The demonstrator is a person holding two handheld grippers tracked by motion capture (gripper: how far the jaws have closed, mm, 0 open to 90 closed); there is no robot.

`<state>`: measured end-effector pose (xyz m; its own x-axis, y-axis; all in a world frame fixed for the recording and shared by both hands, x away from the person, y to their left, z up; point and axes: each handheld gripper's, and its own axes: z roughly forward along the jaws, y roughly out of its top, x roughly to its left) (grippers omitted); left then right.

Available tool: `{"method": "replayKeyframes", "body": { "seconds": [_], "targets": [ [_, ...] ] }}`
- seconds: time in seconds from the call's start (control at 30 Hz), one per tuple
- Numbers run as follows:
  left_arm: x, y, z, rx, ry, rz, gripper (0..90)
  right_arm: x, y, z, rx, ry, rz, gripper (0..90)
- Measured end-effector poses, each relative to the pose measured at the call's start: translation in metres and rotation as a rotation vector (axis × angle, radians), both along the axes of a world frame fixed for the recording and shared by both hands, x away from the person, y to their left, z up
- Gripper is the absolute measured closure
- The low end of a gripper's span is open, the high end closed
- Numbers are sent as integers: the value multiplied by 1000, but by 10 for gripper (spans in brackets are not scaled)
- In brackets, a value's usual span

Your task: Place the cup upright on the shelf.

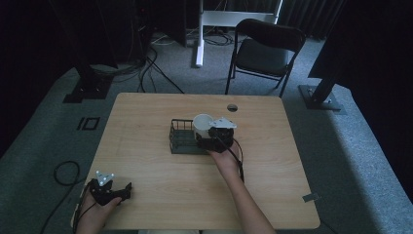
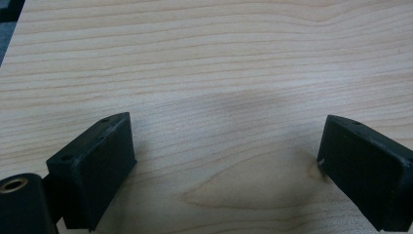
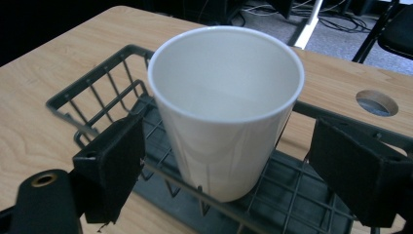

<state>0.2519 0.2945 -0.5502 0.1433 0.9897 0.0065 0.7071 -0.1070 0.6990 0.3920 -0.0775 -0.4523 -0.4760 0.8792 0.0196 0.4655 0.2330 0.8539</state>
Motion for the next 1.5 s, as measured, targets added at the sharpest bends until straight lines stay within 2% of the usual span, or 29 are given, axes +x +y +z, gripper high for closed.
{"method": "replayKeyframes", "body": {
  "seconds": [0.27, 0.6, 0.73, 1.1, 1.5],
  "targets": [
    [0, 0, 0, 0, 0, 0, 68, -10, -8, 0, 1, -11, 27, 137],
    [0, 0, 0, 0, 0, 0, 68, -21, -25, -1, -15, -14, 27, 137],
    [0, 0, 0, 0, 0, 0, 68, -26, -33, 0, -28, -24, 20, 137],
    [0, 0, 0, 2, -1, -1, 68, -36, -57, -2, -21, -35, 3, 137],
    [0, 0, 0, 0, 0, 0, 68, -45, -86, -14, -31, -45, -49, 136]
  ]
}}
